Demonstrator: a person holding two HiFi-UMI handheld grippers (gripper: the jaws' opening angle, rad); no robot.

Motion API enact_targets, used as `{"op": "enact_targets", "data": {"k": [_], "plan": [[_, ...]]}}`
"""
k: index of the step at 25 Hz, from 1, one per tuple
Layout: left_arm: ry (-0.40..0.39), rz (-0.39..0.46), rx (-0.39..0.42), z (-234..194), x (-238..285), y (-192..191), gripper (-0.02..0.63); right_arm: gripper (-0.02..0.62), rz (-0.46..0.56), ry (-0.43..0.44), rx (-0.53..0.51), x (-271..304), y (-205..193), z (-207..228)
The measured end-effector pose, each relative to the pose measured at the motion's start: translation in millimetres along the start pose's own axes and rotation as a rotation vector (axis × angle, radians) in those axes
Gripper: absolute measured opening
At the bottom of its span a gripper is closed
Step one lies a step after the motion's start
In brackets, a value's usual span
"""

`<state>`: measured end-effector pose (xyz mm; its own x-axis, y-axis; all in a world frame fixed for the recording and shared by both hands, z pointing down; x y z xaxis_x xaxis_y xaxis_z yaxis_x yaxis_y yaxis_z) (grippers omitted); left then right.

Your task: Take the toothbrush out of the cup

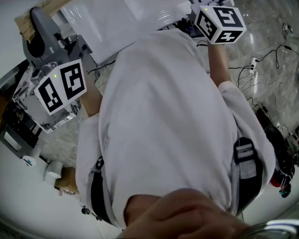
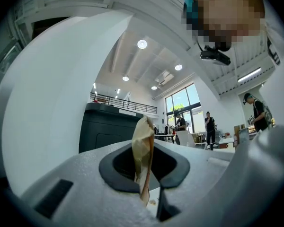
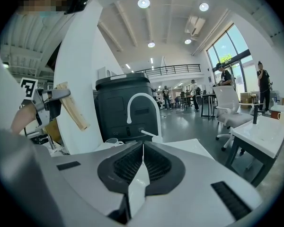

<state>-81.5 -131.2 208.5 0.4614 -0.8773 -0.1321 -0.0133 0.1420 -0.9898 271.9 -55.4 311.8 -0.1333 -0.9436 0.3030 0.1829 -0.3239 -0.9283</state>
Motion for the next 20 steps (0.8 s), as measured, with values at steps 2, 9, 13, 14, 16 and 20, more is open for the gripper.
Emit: {"op": "enact_targets", "data": {"k": [2,9,13,14,16,20], "plan": [[0.013,-0.003,-0.004,3,-9,-3,0.043,0.015,-0.005,0.014,-0.007,0,-1,-2],[0.075,-0.035,-0.038,24,-33,-16,0.043,0.015,-0.032,0.073,-0.038,-6,1,6],[0.085,-0.052,-0.05,37,-45,-24,0.043,0.015,-0.049,0.094,-0.034,-11,-4,10],[0.084,-0.054,-0.048,38,-47,-25,0.043,0.015,-0.05,0.098,-0.03,-11,-5,10],[0.082,-0.054,-0.043,40,-51,-26,0.043,0.015,-0.046,0.102,-0.031,-11,-4,8],[0.072,-0.055,-0.048,40,-62,-25,0.043,0.015,-0.042,0.09,-0.049,-19,-3,0]]}}
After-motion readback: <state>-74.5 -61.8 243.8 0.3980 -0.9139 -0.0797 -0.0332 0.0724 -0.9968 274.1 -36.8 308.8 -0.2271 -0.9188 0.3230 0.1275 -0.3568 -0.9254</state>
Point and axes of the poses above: the fingertips, and each gripper's own axes: x forward along the fingers, z to its right, y out of its top, the point moved 10 cm from there along -x, backward along the fingers, and after that the axes turned 6 degrees about x, right-handed, at the moved point
